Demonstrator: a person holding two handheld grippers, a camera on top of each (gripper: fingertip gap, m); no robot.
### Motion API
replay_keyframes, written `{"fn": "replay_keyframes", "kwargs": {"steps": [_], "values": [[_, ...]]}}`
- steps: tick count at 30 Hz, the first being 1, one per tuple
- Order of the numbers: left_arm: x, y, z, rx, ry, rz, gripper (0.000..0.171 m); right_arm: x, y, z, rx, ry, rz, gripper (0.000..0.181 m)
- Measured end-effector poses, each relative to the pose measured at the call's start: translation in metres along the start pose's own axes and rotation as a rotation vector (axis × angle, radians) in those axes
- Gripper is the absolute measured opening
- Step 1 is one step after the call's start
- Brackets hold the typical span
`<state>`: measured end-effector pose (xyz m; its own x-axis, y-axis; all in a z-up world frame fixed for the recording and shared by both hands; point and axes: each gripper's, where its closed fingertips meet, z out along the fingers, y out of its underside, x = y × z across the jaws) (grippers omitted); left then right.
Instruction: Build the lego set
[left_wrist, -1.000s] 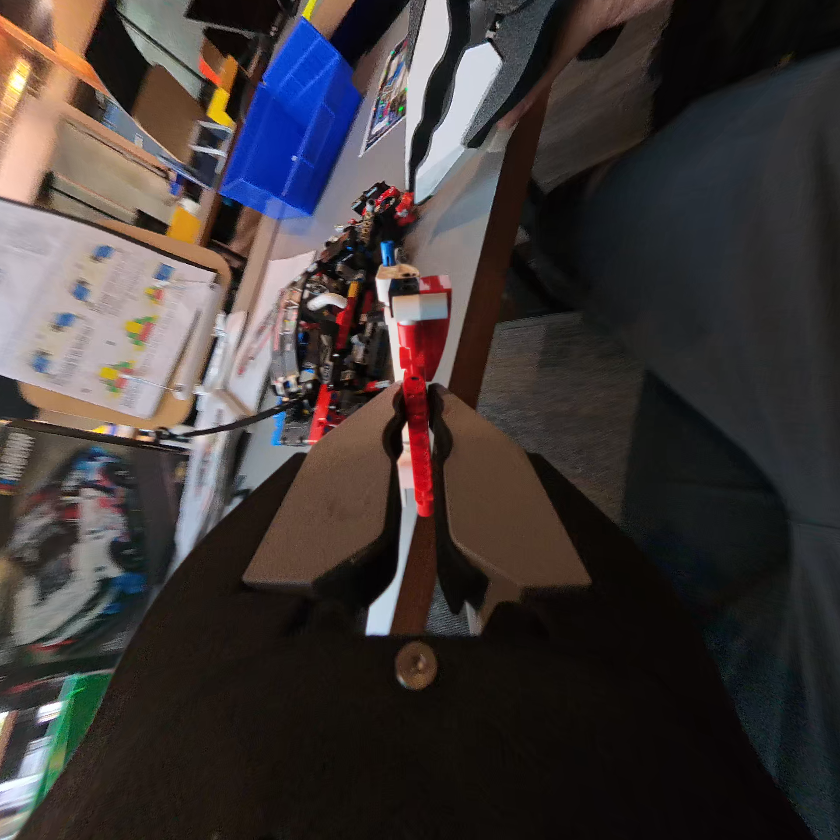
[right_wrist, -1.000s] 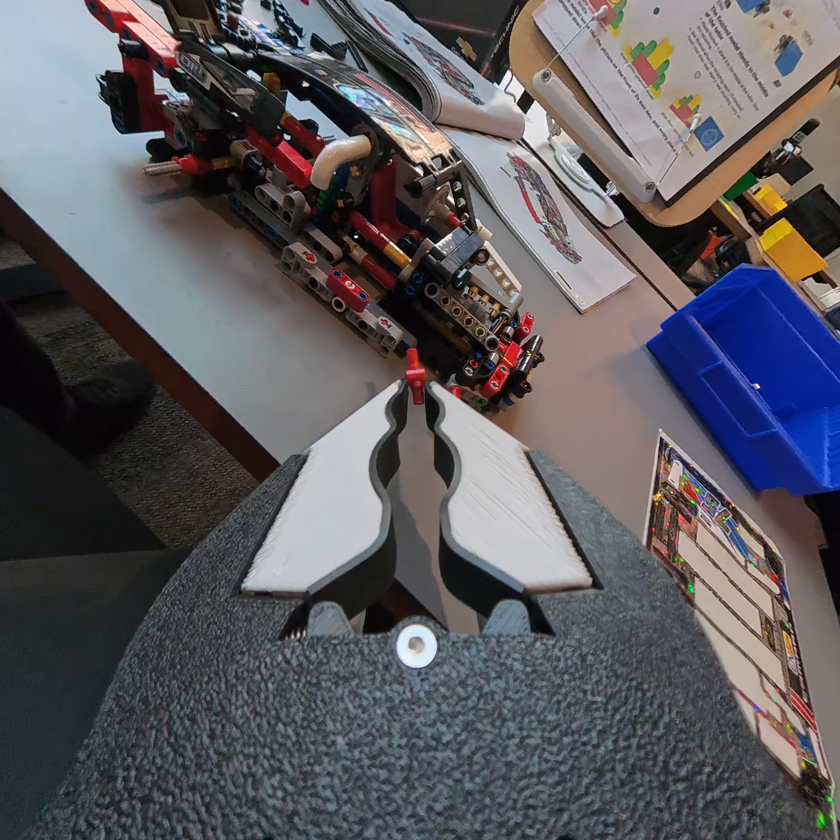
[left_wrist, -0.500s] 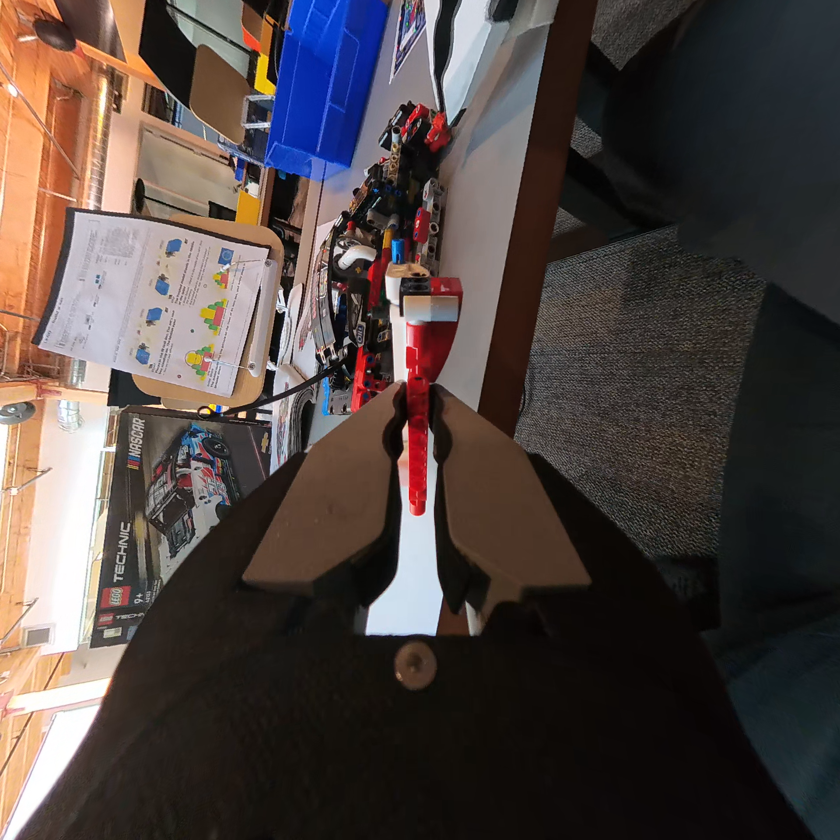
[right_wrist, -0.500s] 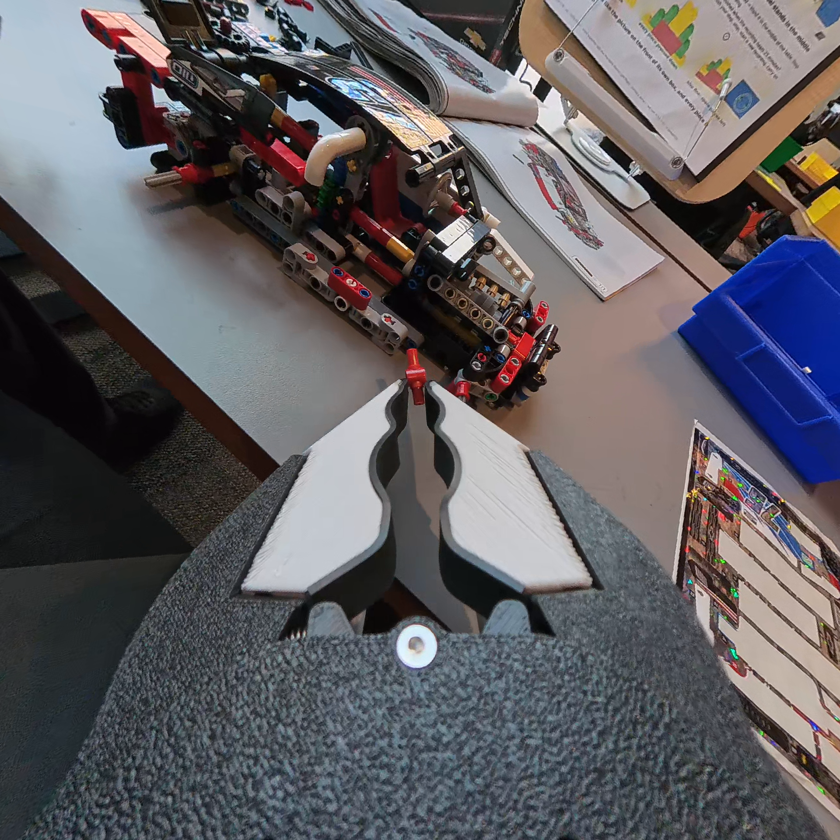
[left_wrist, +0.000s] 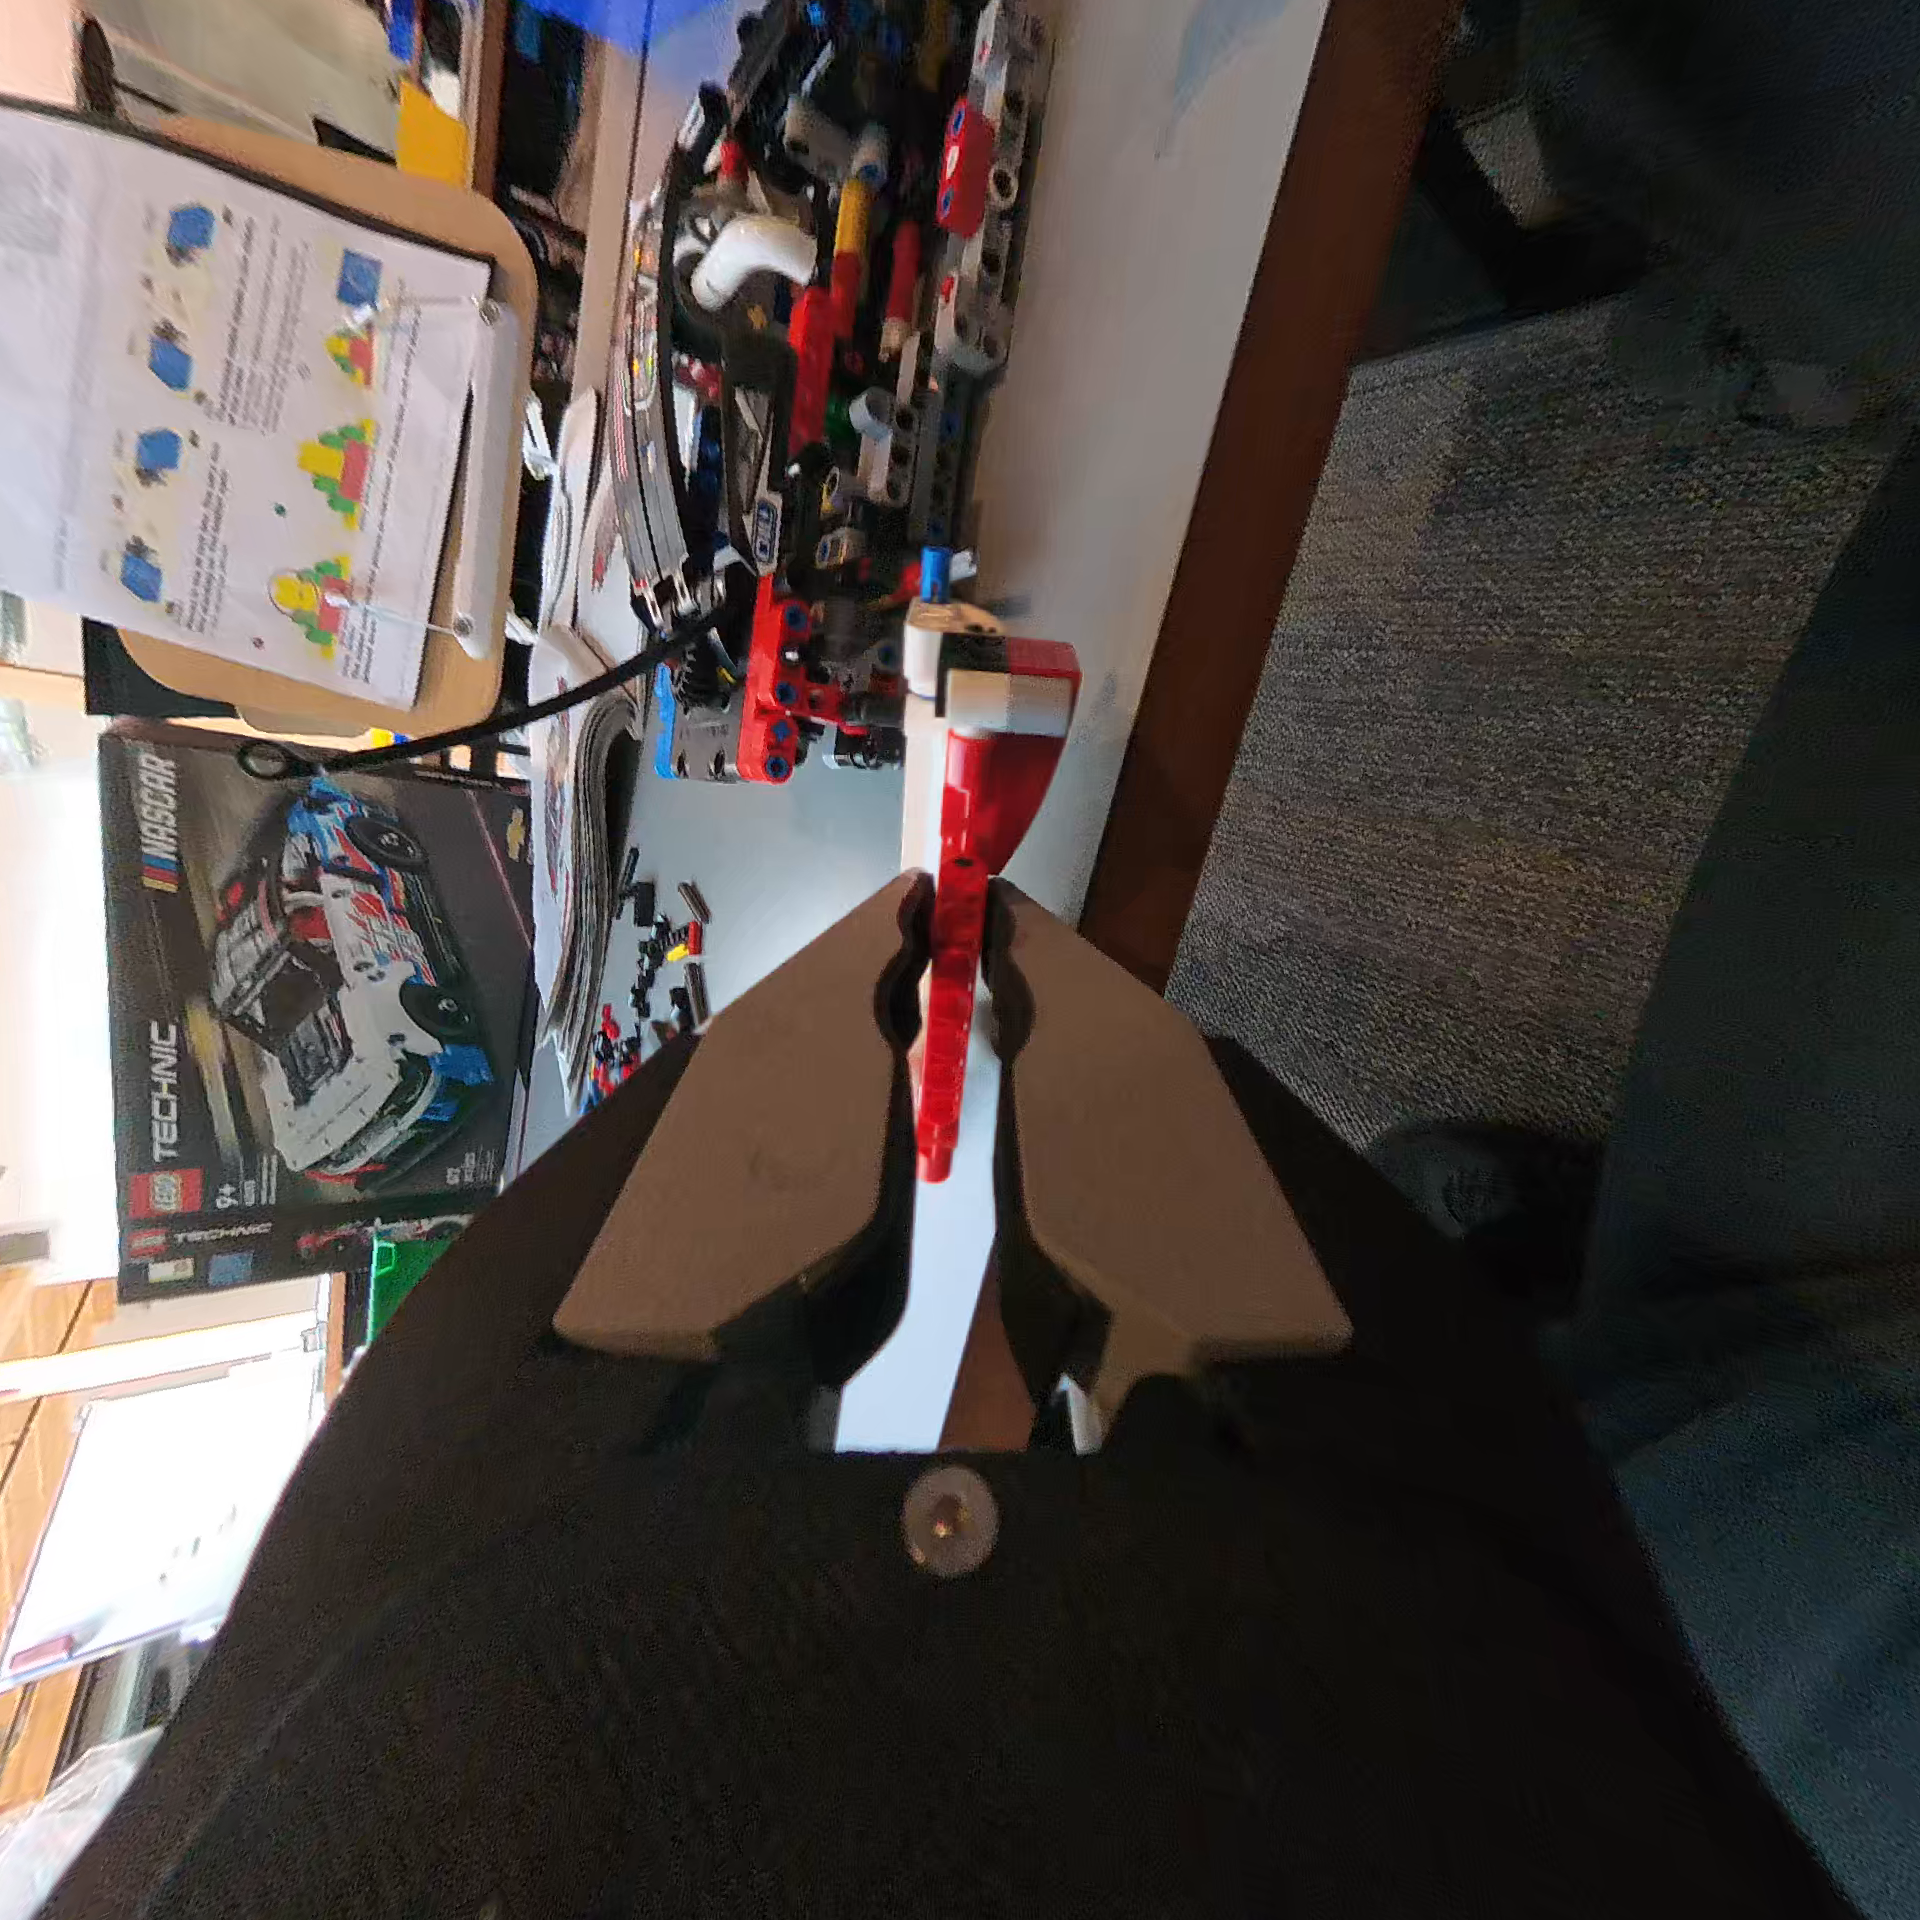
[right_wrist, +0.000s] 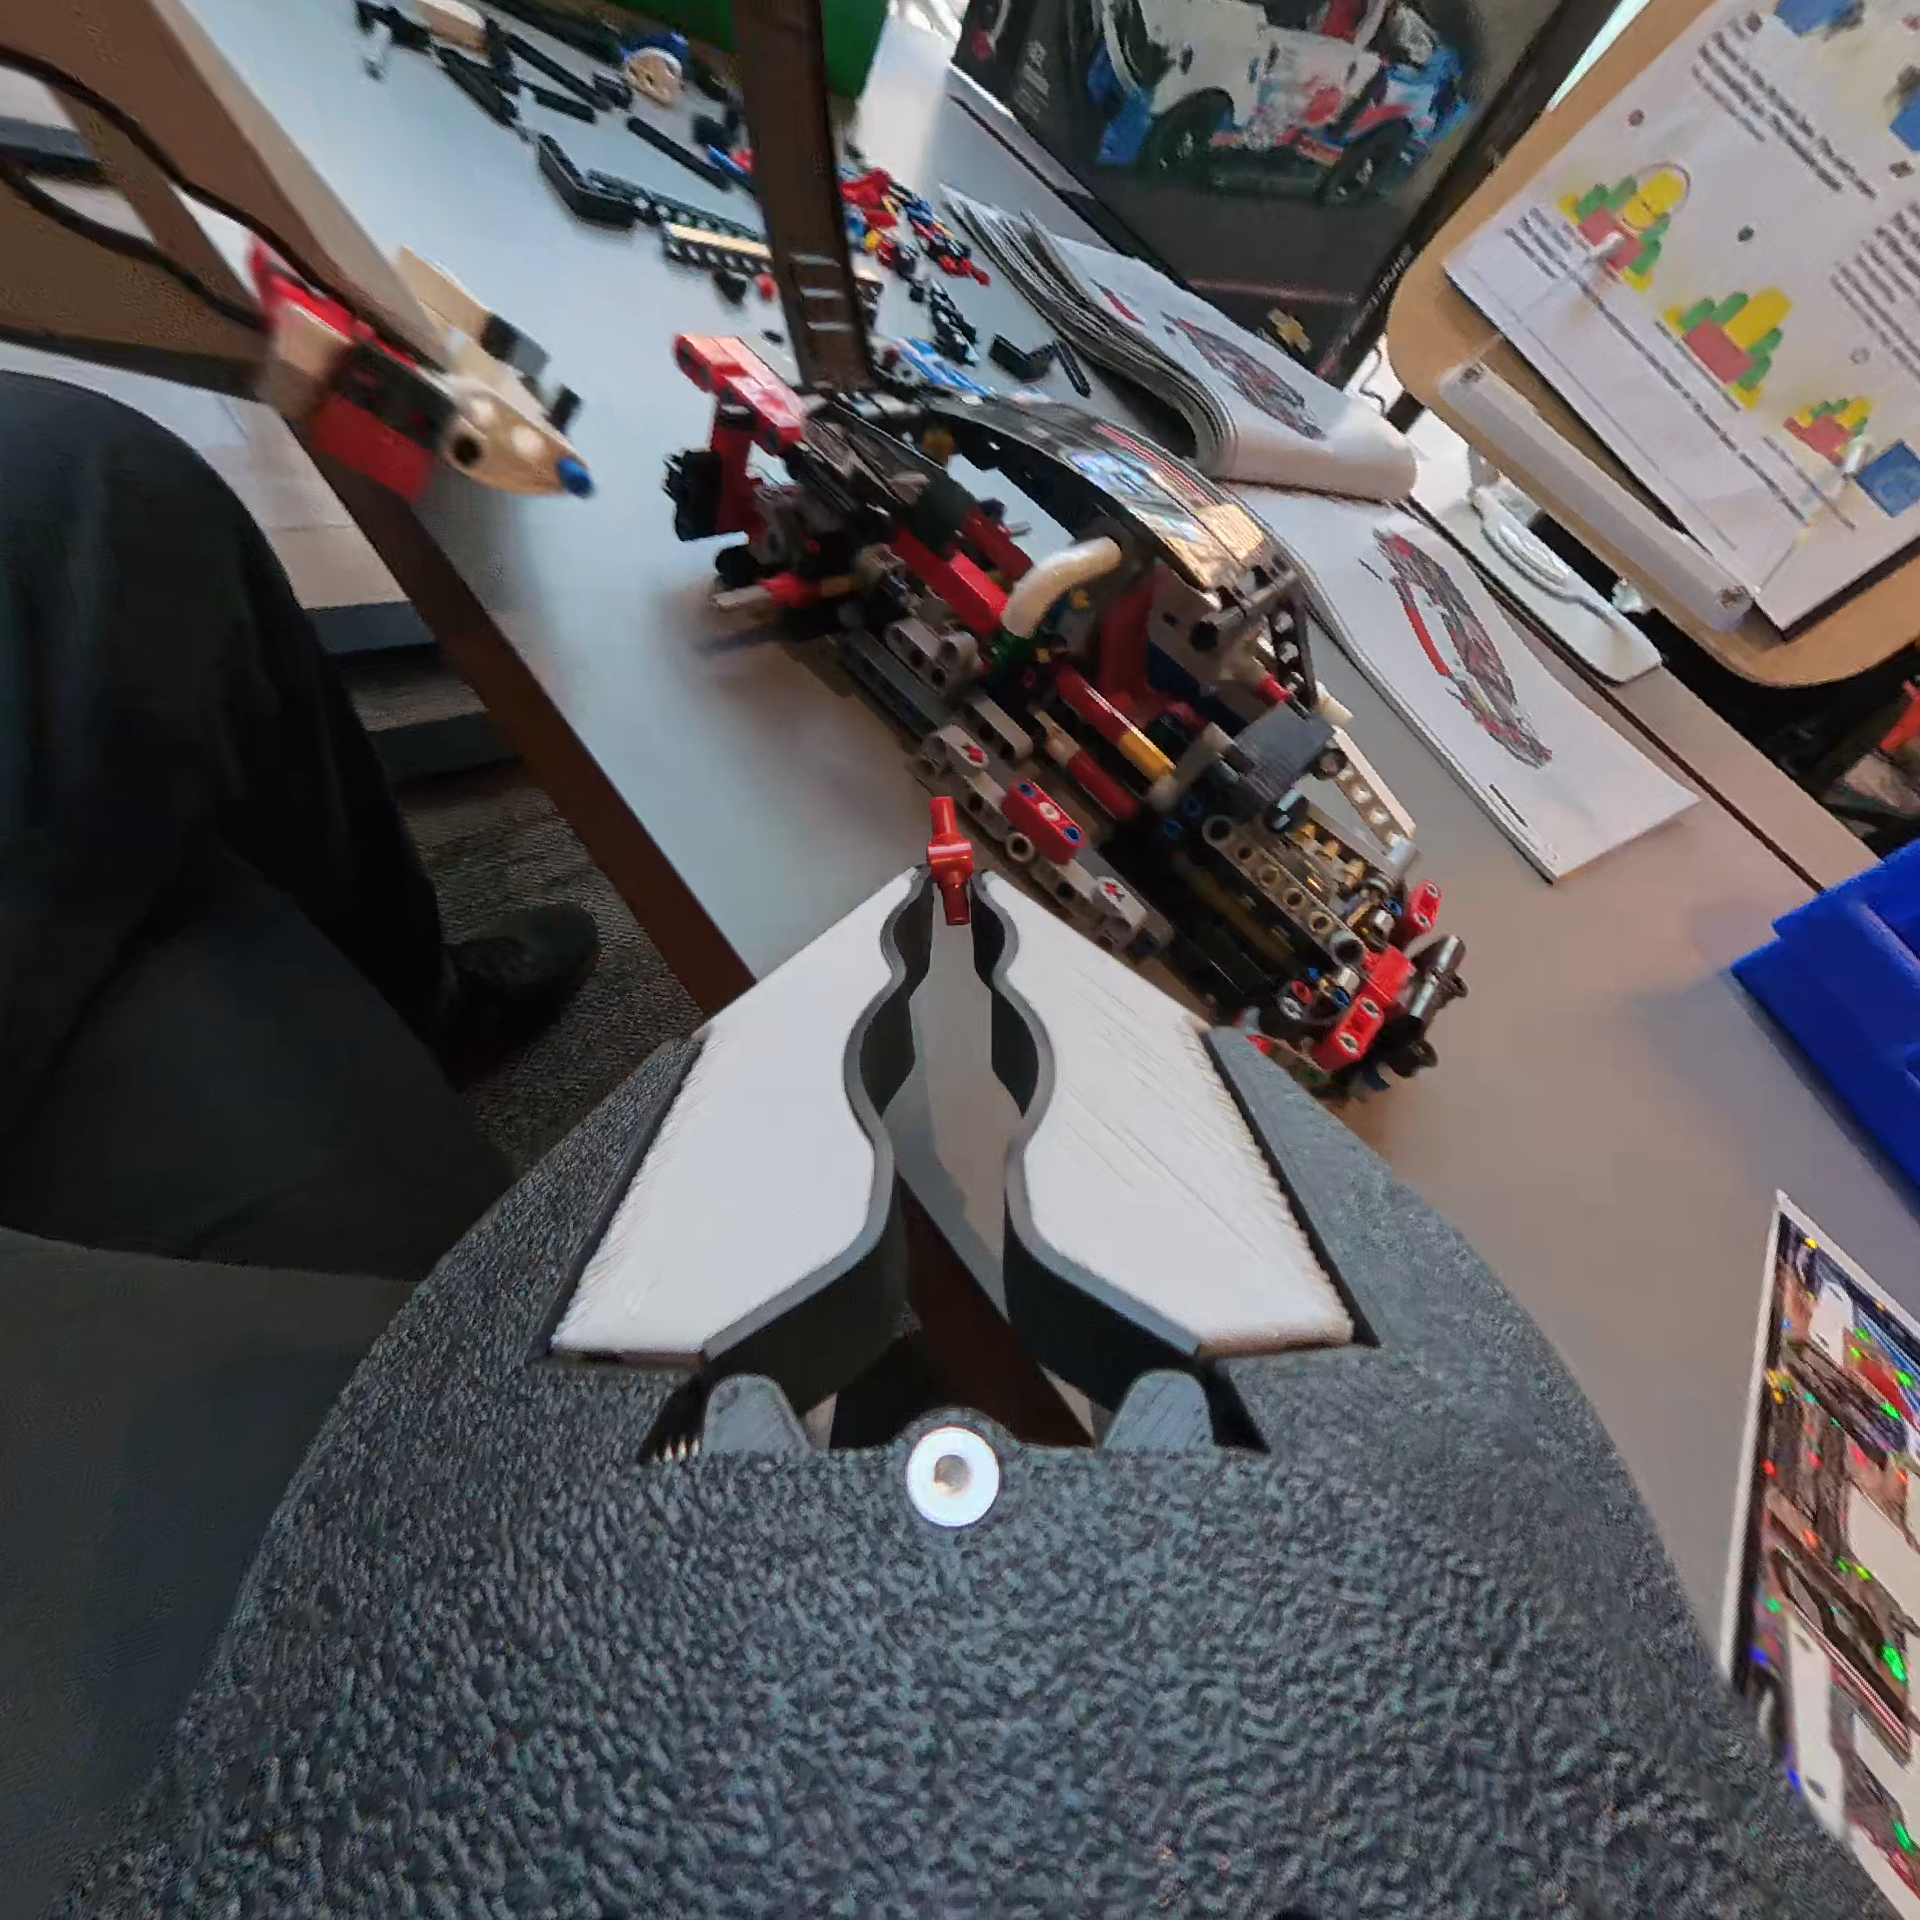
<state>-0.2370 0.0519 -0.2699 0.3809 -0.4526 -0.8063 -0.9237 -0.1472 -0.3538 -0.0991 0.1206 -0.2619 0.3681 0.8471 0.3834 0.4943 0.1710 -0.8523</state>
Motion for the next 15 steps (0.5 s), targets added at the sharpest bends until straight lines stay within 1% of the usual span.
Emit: {"fn": "replay_keyframes", "kwargs": {"steps": [2, 6, 10, 15], "values": [[0.001, 0.003, 0.003, -0.017, 0.006, 0.001, 0.006, -0.011, -0.006, 0.002, 0.014, -0.026, -0.014, 0.005], [0.002, 0.003, 0.004, -0.018, 0.001, 0.013, 0.006, -0.023, -0.005, 0.009, 0.002, -0.047, -0.055, 0.005], [0.01, 0.008, 0.011, -0.049, 0.037, 0.009, 0.009, -0.027, -0.004, 0.012, 0.007, -0.084, -0.005, 0.005], [0.007, 0.007, 0.015, -0.041, 0.034, -0.016, 0.009, -0.03, -0.009, 0.011, 0.044, -0.133, 0.056, 0.005]]}}
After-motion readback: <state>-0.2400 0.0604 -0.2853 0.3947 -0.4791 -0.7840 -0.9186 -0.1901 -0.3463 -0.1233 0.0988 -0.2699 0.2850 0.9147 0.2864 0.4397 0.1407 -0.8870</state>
